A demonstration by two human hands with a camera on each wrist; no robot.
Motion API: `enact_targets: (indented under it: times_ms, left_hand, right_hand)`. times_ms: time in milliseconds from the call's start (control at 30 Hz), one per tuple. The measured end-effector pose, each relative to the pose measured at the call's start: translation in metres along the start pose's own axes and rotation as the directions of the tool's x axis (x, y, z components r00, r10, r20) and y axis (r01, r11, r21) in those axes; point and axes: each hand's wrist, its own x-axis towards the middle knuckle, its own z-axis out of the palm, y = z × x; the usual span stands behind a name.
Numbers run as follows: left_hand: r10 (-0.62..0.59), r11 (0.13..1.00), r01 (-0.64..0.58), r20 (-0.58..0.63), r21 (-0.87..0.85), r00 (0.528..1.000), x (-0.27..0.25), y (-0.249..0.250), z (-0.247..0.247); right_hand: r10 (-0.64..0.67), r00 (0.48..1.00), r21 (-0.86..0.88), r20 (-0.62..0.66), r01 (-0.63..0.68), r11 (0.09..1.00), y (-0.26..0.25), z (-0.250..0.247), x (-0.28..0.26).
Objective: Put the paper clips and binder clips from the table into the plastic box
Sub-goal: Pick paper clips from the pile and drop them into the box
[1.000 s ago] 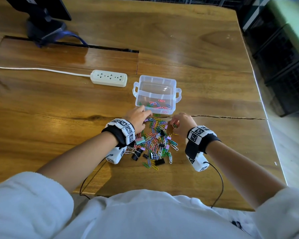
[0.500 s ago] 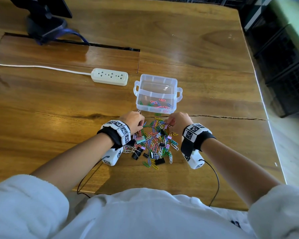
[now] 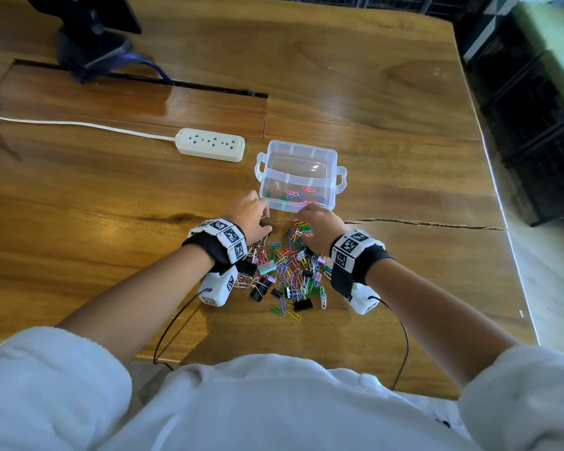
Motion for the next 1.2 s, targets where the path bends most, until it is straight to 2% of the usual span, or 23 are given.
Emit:
enact_targets:
  times_ms: [167, 300, 400, 500, 700, 933, 1033, 1200]
  left_hand:
    - [-0.066, 0.997, 0.065, 0.059, 0.029, 0.996, 0.006, -0.002, 0.004]
    - [-0.066, 0.998, 0.064, 0.072, 0.026, 0.995, 0.005, -0.001, 0.015]
    - [-0.013, 1.0, 0.012, 0.07, 0.024, 0.997, 0.002, 0.001, 0.02]
    - [0.075, 0.991, -0.082, 0.068, 0.11, 0.995, -0.002, 0.005, 0.022]
    - [0.195, 0.954, -0.211, 0.095, 0.215, 0.976, -0.01, 0.016, 0.022]
    - [0.249, 0.944, -0.269, 0.121, 0.193, 0.961, -0.014, 0.025, 0.025]
    - [0.271, 0.936, -0.298, 0.153, 0.189, 0.95, -0.015, 0.03, 0.029]
    - [0.335, 0.93, -0.359, 0.219, 0.078, 0.917, -0.014, 0.034, 0.035]
  right_hand:
    - [-0.072, 0.989, -0.124, 0.132, 0.089, 0.988, -0.001, 0.006, -0.009]
    - [-0.105, 0.985, -0.149, 0.134, 0.125, 0.981, 0.001, 0.009, -0.011]
    - [-0.126, 0.986, -0.131, 0.11, 0.14, 0.981, 0.003, 0.01, -0.012]
    - [-0.135, 0.987, -0.108, 0.091, 0.144, 0.984, 0.003, 0.011, -0.012]
    - [-0.074, 0.989, -0.105, 0.129, 0.088, 0.991, 0.001, 0.006, -0.012]
    - [0.043, 0.995, 0.046, 0.085, -0.047, 0.998, 0.01, 0.001, -0.013]
    - [0.104, 0.993, 0.192, 0.061, -0.114, 0.975, 0.018, -0.003, -0.013]
    - [0.152, 0.988, 0.31, 0.014, -0.149, 0.939, 0.031, -0.026, -0.003]
